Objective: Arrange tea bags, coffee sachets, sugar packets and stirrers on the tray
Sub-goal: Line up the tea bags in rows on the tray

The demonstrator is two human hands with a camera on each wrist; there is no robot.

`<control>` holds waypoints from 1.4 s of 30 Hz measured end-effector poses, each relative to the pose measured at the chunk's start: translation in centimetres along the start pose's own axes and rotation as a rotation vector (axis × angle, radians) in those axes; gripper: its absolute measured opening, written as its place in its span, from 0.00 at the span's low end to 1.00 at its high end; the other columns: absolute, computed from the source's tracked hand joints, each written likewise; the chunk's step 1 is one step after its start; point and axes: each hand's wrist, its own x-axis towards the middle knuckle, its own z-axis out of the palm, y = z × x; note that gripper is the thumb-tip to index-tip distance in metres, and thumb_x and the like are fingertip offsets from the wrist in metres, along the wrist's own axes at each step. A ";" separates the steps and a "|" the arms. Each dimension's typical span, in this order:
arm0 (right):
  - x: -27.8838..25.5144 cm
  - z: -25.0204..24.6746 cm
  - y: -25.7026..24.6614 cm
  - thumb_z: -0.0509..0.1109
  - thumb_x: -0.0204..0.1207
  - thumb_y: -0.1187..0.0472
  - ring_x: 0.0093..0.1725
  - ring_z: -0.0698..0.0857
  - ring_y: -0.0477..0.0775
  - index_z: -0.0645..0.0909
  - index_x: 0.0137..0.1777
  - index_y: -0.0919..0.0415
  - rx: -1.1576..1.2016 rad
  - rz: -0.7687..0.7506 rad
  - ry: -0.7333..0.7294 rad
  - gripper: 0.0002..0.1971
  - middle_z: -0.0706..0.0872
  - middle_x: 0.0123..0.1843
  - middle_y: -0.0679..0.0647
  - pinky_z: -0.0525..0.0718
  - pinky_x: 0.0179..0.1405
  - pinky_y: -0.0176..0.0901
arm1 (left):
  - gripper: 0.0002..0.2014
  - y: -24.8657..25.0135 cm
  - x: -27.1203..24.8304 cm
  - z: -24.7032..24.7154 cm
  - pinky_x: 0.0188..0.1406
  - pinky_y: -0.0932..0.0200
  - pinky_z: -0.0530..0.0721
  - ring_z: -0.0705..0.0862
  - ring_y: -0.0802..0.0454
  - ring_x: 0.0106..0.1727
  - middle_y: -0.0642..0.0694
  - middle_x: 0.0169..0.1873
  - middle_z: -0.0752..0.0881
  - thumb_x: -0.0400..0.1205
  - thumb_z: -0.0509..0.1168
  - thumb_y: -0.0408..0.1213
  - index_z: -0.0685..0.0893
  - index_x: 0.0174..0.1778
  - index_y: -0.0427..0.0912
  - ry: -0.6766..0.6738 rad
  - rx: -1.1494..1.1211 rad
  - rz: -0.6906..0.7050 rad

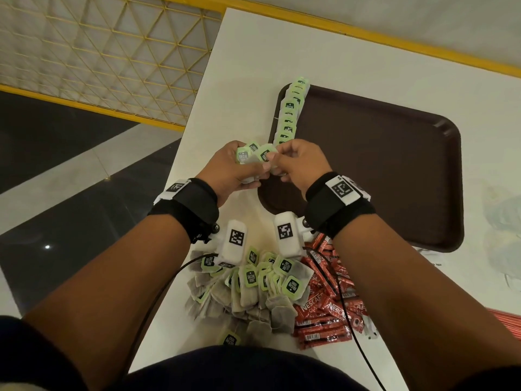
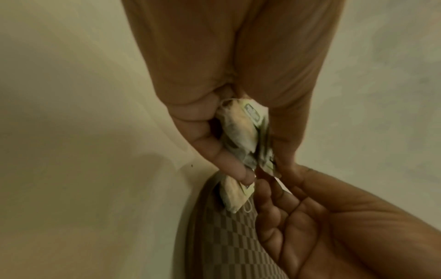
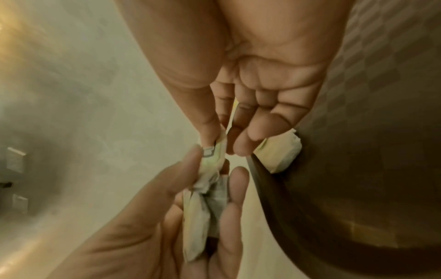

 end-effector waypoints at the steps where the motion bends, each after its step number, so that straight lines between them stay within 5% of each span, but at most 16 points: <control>1: 0.1 -0.2 0.0 0.74 0.78 0.62 0.34 0.85 0.48 0.80 0.49 0.62 0.039 0.024 0.006 0.06 0.88 0.40 0.57 0.82 0.29 0.34 | 0.23 0.0 0.0 0.0 0.49 0.52 0.91 0.91 0.44 0.52 0.39 0.55 0.89 0.78 0.74 0.34 0.73 0.67 0.39 -0.009 -0.013 -0.010; 6: 0.5 -1.4 0.1 0.68 0.82 0.68 0.32 0.87 0.45 0.78 0.56 0.65 0.191 0.063 0.014 0.06 0.87 0.46 0.60 0.83 0.27 0.31 | 0.09 0.2 0.2 -0.3 0.52 0.48 0.90 0.91 0.42 0.50 0.35 0.55 0.87 0.86 0.63 0.34 0.75 0.62 0.42 -0.023 -0.124 -0.070; 13: 0.8 -2.1 1.5 0.68 0.82 0.64 0.43 0.86 0.47 0.81 0.53 0.55 0.019 0.048 -0.008 0.04 0.88 0.52 0.53 0.87 0.40 0.40 | 0.14 0.0 0.4 -0.6 0.51 0.50 0.90 0.91 0.46 0.49 0.42 0.51 0.89 0.86 0.63 0.32 0.75 0.67 0.40 0.056 -0.073 -0.022; 18: 1.3 -1.5 2.3 0.74 0.78 0.64 0.44 0.89 0.50 0.82 0.51 0.59 -0.086 0.033 0.089 0.05 0.90 0.50 0.57 0.88 0.35 0.35 | 0.14 -0.4 0.4 -1.4 0.48 0.54 0.91 0.90 0.49 0.53 0.43 0.56 0.86 0.85 0.64 0.33 0.76 0.67 0.41 0.099 -0.041 -0.033; 22: 1.9 -1.0 2.4 0.77 0.75 0.60 0.38 0.89 0.53 0.80 0.44 0.56 -0.201 0.000 0.191 0.07 0.87 0.40 0.53 0.92 0.40 0.50 | 0.14 -0.5 0.3 -1.4 0.45 0.55 0.90 0.89 0.45 0.56 0.41 0.60 0.84 0.85 0.65 0.33 0.77 0.67 0.40 0.099 -0.036 -0.040; 26: 2.7 -0.9 2.6 0.78 0.73 0.54 0.42 0.88 0.53 0.81 0.42 0.54 -0.365 0.004 0.238 0.08 0.87 0.41 0.50 0.89 0.49 0.54 | 0.11 -0.5 0.2 -1.3 0.45 0.54 0.91 0.90 0.47 0.51 0.40 0.56 0.87 0.84 0.66 0.32 0.78 0.63 0.40 0.077 -0.007 -0.033; 29: 2.8 -1.0 2.8 0.78 0.73 0.52 0.44 0.86 0.52 0.81 0.44 0.55 -0.421 0.019 0.249 0.10 0.86 0.43 0.50 0.87 0.49 0.50 | 0.10 -0.5 0.0 -1.2 0.41 0.57 0.90 0.91 0.54 0.42 0.41 0.49 0.88 0.84 0.66 0.31 0.79 0.60 0.41 0.046 0.034 -0.040; 33: 2.0 -1.4 2.1 0.76 0.75 0.56 0.37 0.80 0.39 0.80 0.46 0.57 -0.372 -0.121 0.311 0.08 0.81 0.38 0.44 0.77 0.38 0.28 | 0.08 -0.4 -0.2 -1.2 0.38 0.59 0.89 0.90 0.54 0.41 0.41 0.51 0.88 0.84 0.65 0.31 0.78 0.56 0.46 -0.015 0.143 -0.054; 36: 1.0 -1.2 0.6 0.72 0.78 0.60 0.43 0.83 0.44 0.83 0.47 0.54 -0.340 -0.283 0.155 0.01 0.85 0.45 0.46 0.80 0.46 0.32 | 0.07 -0.3 -0.5 -1.1 0.36 0.61 0.88 0.90 0.55 0.41 0.44 0.48 0.89 0.85 0.64 0.31 0.79 0.53 0.48 -0.116 0.255 -0.037; 38: 0.4 -1.3 -0.1 0.69 0.80 0.63 0.48 0.85 0.47 0.85 0.51 0.54 -0.399 -0.299 -0.043 0.05 0.87 0.50 0.47 0.81 0.51 0.36 | 0.07 -0.3 -0.6 -1.0 0.36 0.61 0.87 0.90 0.55 0.41 0.44 0.47 0.89 0.84 0.63 0.30 0.79 0.53 0.47 -0.172 0.320 -0.023; 42: -0.2 -1.7 -0.4 0.66 0.82 0.64 0.43 0.81 0.40 0.87 0.55 0.56 -0.509 -0.286 -0.217 0.10 0.87 0.46 0.46 0.80 0.50 0.35 | 0.08 -0.4 -0.3 -0.9 0.37 0.60 0.87 0.89 0.56 0.39 0.41 0.45 0.89 0.83 0.65 0.29 0.81 0.51 0.48 -0.162 0.407 0.034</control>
